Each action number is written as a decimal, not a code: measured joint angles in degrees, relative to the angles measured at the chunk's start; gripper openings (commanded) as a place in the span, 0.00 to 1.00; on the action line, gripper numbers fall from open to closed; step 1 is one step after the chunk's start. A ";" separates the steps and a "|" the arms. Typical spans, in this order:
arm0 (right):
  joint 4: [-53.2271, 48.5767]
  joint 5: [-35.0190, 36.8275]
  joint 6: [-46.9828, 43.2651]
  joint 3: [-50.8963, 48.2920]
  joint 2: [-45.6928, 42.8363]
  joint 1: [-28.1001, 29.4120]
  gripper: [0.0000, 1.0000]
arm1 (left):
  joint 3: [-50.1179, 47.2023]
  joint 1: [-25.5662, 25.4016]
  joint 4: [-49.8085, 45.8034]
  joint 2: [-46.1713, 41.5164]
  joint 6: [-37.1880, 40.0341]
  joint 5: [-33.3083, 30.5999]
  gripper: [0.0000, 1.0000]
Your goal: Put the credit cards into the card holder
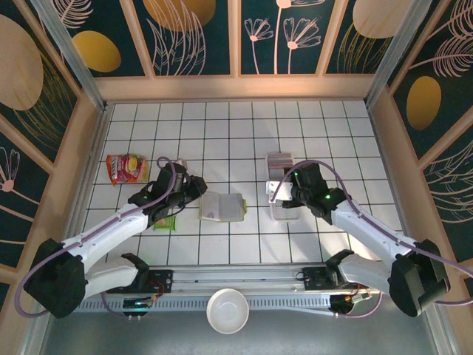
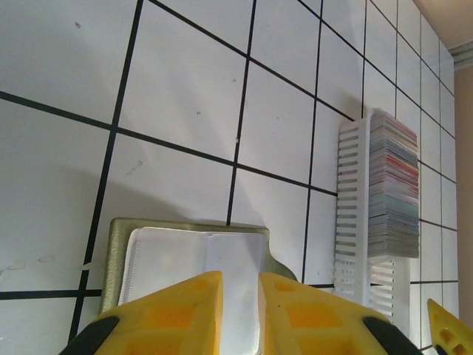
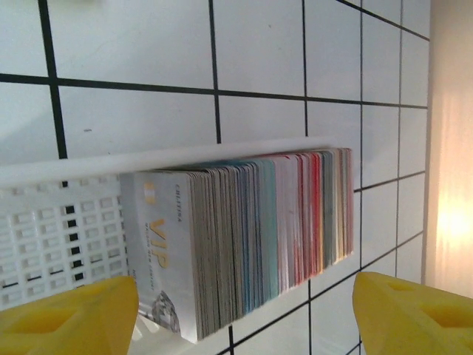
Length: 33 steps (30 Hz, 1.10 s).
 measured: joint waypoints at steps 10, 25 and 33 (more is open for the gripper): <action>3.34 -2.05 0.44 1.03 -0.57 -0.02 0.76 | -0.76 0.00 0.07 -3.45 0.68 -1.09 0.24; 4.68 -5.01 -0.15 2.89 5.92 -3.15 0.72 | -0.74 0.00 0.17 -1.27 7.06 -1.03 0.36; 4.22 -6.12 -1.33 3.10 7.63 -3.15 0.80 | -1.27 0.00 0.24 -2.75 8.52 -0.92 0.39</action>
